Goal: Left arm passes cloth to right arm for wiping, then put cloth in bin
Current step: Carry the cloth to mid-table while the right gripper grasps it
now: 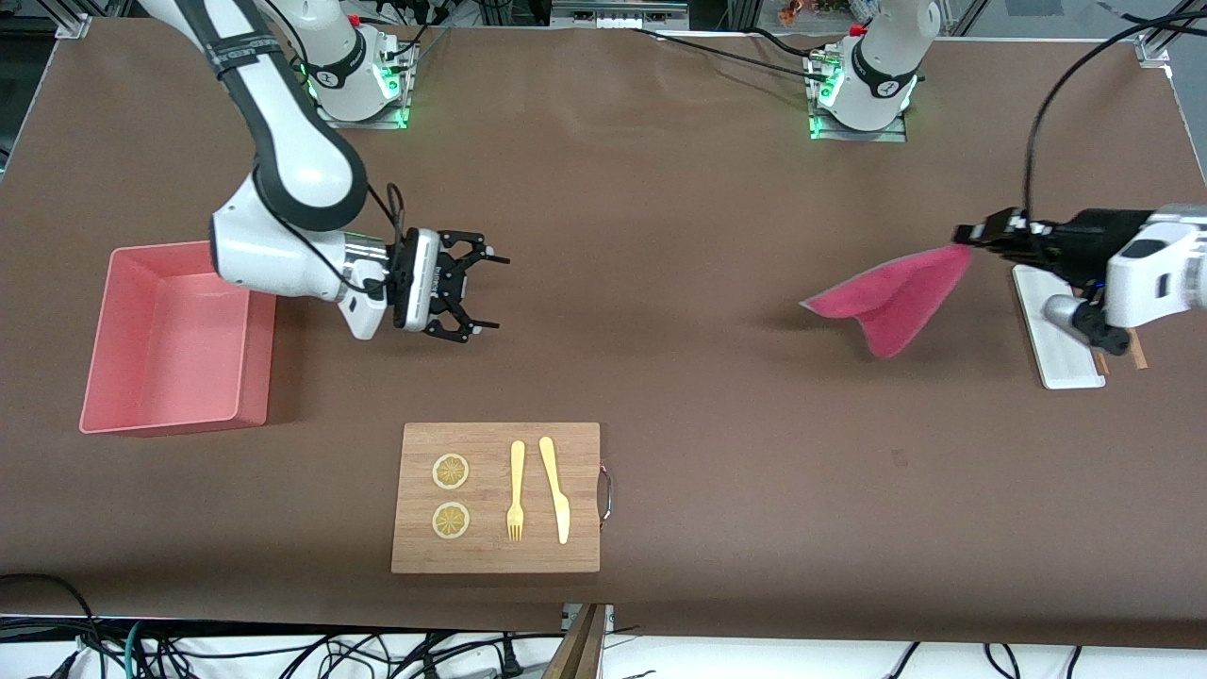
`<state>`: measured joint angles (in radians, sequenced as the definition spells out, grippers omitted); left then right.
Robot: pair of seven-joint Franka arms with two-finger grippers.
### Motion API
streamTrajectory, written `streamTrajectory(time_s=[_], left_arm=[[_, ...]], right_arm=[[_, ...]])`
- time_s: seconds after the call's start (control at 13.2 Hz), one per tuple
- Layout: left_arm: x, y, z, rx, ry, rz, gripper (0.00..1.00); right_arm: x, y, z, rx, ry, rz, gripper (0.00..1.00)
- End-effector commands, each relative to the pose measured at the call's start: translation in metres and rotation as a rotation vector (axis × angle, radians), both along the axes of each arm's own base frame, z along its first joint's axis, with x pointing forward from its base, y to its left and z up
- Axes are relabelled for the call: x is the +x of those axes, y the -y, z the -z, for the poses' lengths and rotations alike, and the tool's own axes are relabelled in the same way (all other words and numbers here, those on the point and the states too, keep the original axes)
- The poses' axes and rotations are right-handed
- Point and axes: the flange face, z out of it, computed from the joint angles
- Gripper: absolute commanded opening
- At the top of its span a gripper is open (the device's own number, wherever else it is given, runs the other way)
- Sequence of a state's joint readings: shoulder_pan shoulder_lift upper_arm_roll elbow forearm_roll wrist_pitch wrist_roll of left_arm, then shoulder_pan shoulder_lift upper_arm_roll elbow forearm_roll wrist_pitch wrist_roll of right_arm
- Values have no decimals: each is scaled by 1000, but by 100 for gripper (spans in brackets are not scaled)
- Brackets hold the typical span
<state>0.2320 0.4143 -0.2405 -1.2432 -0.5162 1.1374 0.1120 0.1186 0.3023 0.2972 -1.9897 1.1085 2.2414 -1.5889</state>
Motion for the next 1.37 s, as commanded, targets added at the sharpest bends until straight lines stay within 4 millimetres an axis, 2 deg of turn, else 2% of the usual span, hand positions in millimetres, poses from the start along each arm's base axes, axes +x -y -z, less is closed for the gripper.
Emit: streamTrajectory(time_s=[0.0,0.15,0.3,0.46,0.61,0.76,0.91,1.06,1.14,1.29], left_arm=[[7,81,-5,-23,-8,-76,0],[8,154,-10,-10,10,-144,0],[7,214,-9,-53,4,-217,0],[4,266,-7,-129,-8,-277,0],[-2,300,-11,-157,-8,-330,0],[-2,303,-11,-161,-9,-334,0],[-2,302,-12,-160,-7,-334,0],[-4,299,-11,-146,4,-320,0],[-3,290,-2,-134,-10,-320,0],[-5,283,0,-136,-7,-290,0]], right_arm=[[-17,-31,-2,13,23,38,100],[-28,-60,-1,16,37,65,100],[-44,-90,5,24,31,114,100],[-66,-118,7,45,12,174,100],[-79,-134,7,37,-20,202,100],[-87,-145,6,24,-22,220,100],[-85,-147,2,22,-9,227,100],[-79,-143,-3,21,21,221,100],[-71,-136,-5,6,44,216,100],[-58,-131,-15,6,80,219,100]])
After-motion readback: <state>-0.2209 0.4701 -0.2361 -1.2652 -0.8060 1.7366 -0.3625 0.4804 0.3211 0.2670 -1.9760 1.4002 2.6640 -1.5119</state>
